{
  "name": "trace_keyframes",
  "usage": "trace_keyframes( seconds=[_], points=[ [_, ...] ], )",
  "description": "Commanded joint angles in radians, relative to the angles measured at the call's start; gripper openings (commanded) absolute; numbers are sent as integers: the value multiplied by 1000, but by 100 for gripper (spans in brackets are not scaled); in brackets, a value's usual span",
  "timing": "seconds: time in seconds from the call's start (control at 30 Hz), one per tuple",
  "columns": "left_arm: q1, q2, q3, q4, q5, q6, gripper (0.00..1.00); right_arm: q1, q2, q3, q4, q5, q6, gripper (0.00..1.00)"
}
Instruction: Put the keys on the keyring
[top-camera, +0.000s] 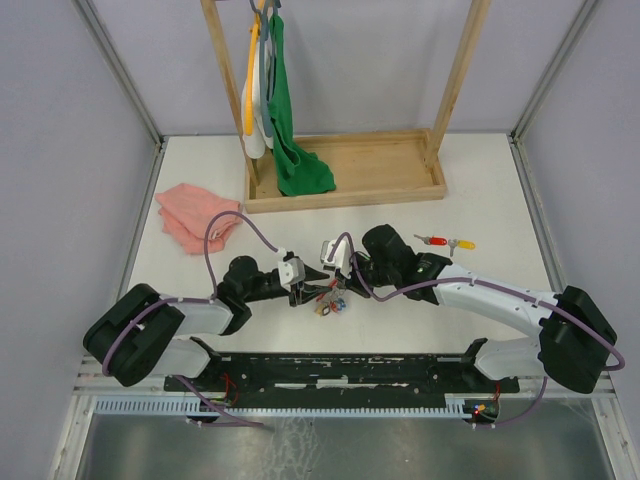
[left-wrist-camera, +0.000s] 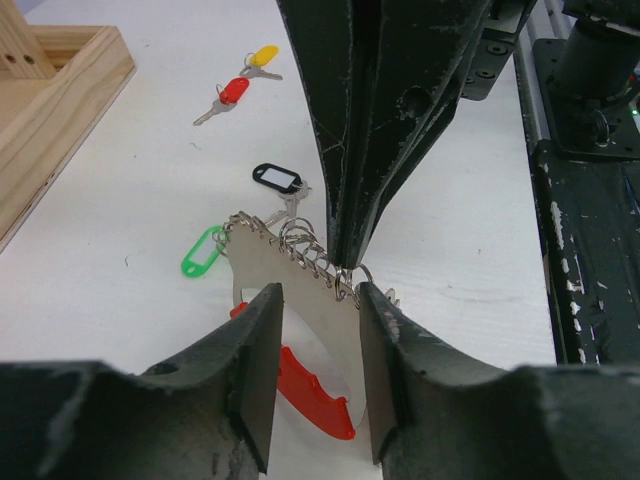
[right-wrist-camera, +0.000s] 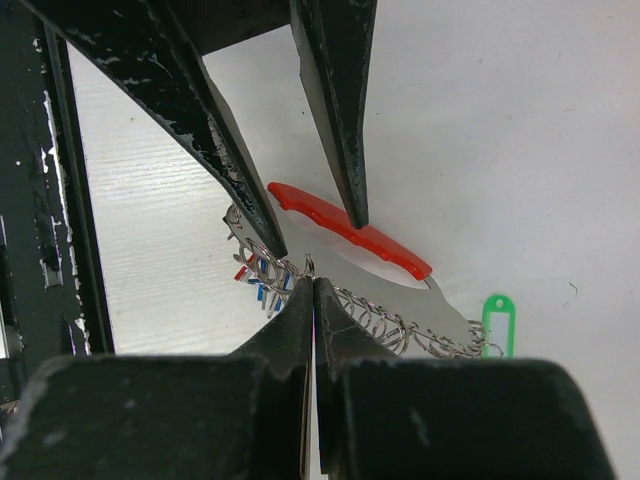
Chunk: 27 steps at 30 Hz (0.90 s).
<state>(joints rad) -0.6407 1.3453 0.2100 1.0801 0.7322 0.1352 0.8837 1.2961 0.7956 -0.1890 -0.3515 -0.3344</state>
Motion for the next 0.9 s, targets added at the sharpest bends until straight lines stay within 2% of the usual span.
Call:
trace_keyframes(
  seconds=[0.0, 0.57, 0.87],
  points=[
    [4, 5, 44, -24, 58, 91, 39, 3, -19, 25, 32, -28, -5, 1],
    [5, 79, 105, -73, 139, 76, 27, 14, -24, 39, 12, -47, -17, 1],
    [4, 118, 116, -96, 158, 70, 26, 15, -32, 38, 25, -45, -19, 1]
  ],
)
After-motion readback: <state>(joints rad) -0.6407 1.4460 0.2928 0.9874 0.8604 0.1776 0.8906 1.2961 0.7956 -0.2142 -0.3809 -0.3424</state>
